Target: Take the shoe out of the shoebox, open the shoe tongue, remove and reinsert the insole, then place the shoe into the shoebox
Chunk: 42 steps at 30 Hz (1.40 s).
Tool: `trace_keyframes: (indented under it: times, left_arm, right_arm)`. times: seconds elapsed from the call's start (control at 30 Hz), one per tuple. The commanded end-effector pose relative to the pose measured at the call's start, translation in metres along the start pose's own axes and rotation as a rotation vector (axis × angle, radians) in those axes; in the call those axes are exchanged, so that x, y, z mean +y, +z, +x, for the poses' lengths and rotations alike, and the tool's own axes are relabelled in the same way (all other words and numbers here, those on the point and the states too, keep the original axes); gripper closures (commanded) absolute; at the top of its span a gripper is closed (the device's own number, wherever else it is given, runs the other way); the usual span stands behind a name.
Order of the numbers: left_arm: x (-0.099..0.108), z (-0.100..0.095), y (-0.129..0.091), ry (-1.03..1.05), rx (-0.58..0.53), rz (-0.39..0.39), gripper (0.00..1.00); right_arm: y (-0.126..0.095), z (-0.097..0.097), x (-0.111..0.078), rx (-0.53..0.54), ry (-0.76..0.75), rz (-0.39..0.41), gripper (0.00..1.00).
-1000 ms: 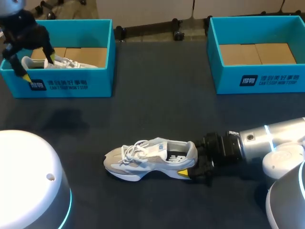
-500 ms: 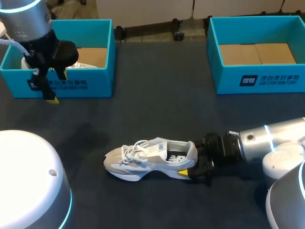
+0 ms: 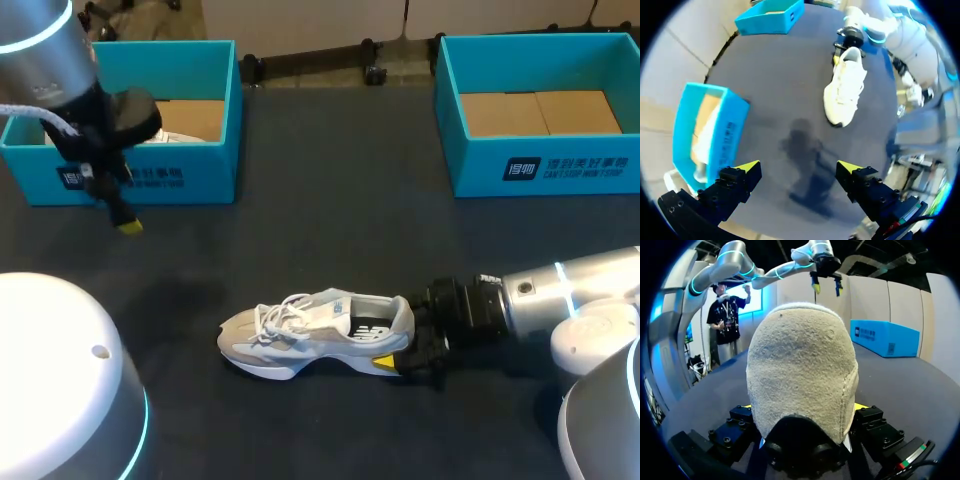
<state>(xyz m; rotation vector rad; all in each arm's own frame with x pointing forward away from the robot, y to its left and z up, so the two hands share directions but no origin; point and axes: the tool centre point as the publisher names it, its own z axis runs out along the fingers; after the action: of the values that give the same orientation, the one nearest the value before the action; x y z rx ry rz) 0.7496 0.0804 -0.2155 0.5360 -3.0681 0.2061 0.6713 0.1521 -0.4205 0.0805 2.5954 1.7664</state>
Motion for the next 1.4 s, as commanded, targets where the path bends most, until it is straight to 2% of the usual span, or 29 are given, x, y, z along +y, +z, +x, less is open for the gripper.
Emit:
trace_keyframes:
  times: [0.03,0.37,0.5,0.97,1.03,1.17,1.23,1.3,1.4]
  left_arm:
    - [-0.014,0.014,0.007,-0.097,0.051,-0.028,0.0]
    - [-0.048,0.05,0.017,-0.354,0.057,-0.047,0.0]
    - [-0.068,0.058,0.025,-0.394,0.139,-0.076,0.0]
    - [-0.068,0.058,0.025,-0.394,0.139,-0.076,0.0]
    - [-0.069,0.067,0.03,-0.481,0.115,-0.077,0.0]
    - [-0.085,0.091,0.037,-0.696,0.068,-0.105,0.0]
    - [-0.098,0.102,0.039,-0.774,0.073,-0.135,0.0]
    - [-0.111,0.111,0.043,-0.849,0.025,-0.139,0.0]
    - [-0.127,0.12,0.05,-0.933,0.032,-0.161,0.0]
  right_arm:
    - [0.0,0.001,0.0,-0.001,0.0,0.002,1.0]
    - [0.0,0.001,0.0,-0.001,0.0,0.002,1.0]
    - [0.0,0.001,0.0,-0.001,0.0,0.002,1.0]
    - [0.0,0.001,0.0,-0.001,0.0,0.002,1.0]
    - [0.0,0.001,0.0,-0.001,0.0,0.002,1.0]
    - [0.0,0.001,0.0,-0.001,0.0,0.002,1.0]
    - [0.0,0.001,0.0,-0.001,0.0,0.002,1.0]
    - [0.0,0.001,0.0,-0.001,0.0,0.002,1.0]
    - [0.0,0.001,0.0,-0.001,0.0,0.002,1.0]
